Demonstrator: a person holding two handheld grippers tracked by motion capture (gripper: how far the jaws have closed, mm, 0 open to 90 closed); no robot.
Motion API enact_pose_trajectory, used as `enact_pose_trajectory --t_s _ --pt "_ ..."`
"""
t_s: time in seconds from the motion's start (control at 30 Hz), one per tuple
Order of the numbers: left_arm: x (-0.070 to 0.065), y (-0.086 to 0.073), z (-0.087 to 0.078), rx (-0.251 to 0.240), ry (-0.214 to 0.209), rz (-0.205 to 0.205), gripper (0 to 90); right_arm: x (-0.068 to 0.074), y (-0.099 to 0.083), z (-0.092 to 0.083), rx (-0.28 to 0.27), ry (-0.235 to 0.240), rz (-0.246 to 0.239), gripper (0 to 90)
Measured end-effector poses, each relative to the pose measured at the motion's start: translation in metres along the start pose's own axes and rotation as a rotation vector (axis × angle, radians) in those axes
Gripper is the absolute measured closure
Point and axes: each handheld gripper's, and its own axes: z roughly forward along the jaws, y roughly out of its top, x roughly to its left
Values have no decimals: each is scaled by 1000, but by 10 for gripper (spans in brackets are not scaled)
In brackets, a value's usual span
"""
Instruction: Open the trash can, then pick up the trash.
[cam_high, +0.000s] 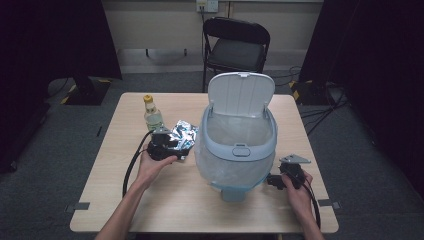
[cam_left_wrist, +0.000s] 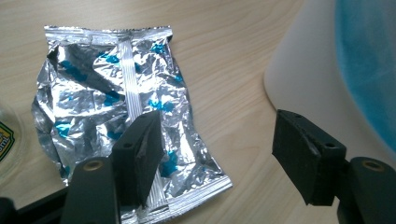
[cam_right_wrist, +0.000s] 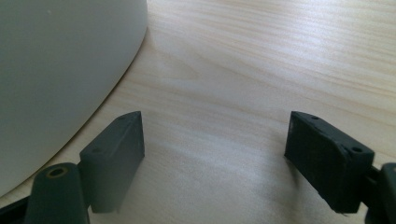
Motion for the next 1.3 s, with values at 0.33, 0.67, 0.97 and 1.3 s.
enact_pose_trajectory --t_s 0.33,0.67,0.97,1.3 --pt "-4 1 14 4 16 28 311 0 0 0 0 0 0 187" --pt "-3 -2 24 72 45 74 310 0 0 0 0 0 0 187" --pt "-11 -5 31 119 83 92 351 0 0 0 0 0 0 187" --pt "-8 -8 30 200 124 164 538 0 0 0 0 1 -1 186"
